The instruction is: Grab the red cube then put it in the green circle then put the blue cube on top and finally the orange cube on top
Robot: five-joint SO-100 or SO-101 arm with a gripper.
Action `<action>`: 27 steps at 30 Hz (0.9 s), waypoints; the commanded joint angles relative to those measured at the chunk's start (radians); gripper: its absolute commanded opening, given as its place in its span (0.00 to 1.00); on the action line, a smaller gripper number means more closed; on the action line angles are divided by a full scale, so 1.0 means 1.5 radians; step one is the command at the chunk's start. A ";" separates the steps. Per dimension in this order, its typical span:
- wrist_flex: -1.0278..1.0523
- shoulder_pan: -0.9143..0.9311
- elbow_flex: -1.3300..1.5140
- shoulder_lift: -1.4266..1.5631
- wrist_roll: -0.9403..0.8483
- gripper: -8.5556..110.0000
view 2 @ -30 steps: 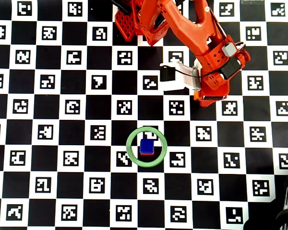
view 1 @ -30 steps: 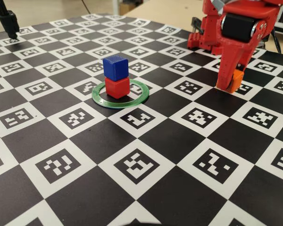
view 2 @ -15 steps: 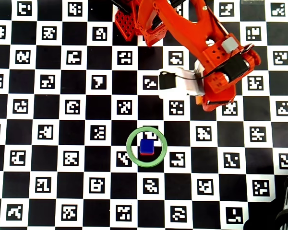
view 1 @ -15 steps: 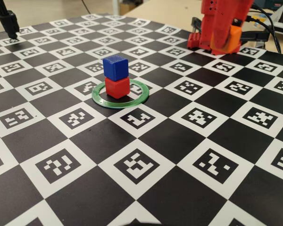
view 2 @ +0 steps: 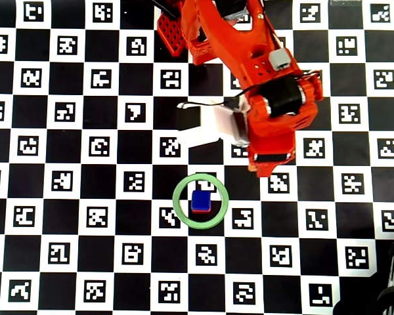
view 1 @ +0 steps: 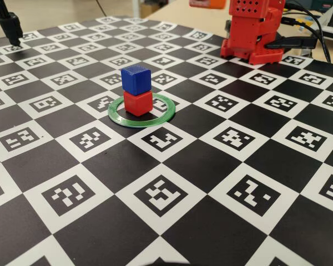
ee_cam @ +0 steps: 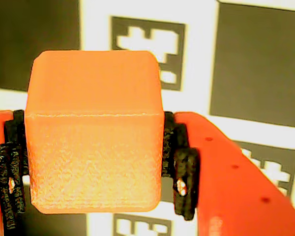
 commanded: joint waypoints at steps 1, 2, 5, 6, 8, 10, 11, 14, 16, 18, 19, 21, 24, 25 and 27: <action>0.069 0.055 -0.081 -0.004 -0.060 0.09; 0.069 0.066 -0.089 -0.015 -0.072 0.09; 0.069 0.095 -0.111 -0.049 -0.079 0.09; 0.069 0.103 -0.119 -0.058 -0.080 0.09; 0.069 0.116 -0.131 -0.077 -0.081 0.09; 0.067 0.124 -0.143 -0.095 -0.086 0.09; 0.066 0.128 -0.149 -0.103 -0.088 0.09; 0.055 0.136 -0.156 -0.122 -0.097 0.09; 0.045 0.141 -0.152 -0.131 -0.105 0.09; 0.027 0.144 -0.135 -0.134 -0.107 0.09; 0.017 0.146 -0.125 -0.134 -0.107 0.09; -0.003 0.148 -0.105 -0.135 -0.107 0.09; -0.040 0.148 -0.076 -0.136 -0.112 0.09; -0.052 0.148 -0.067 -0.138 -0.112 0.09; -0.069 0.148 -0.050 -0.140 -0.112 0.09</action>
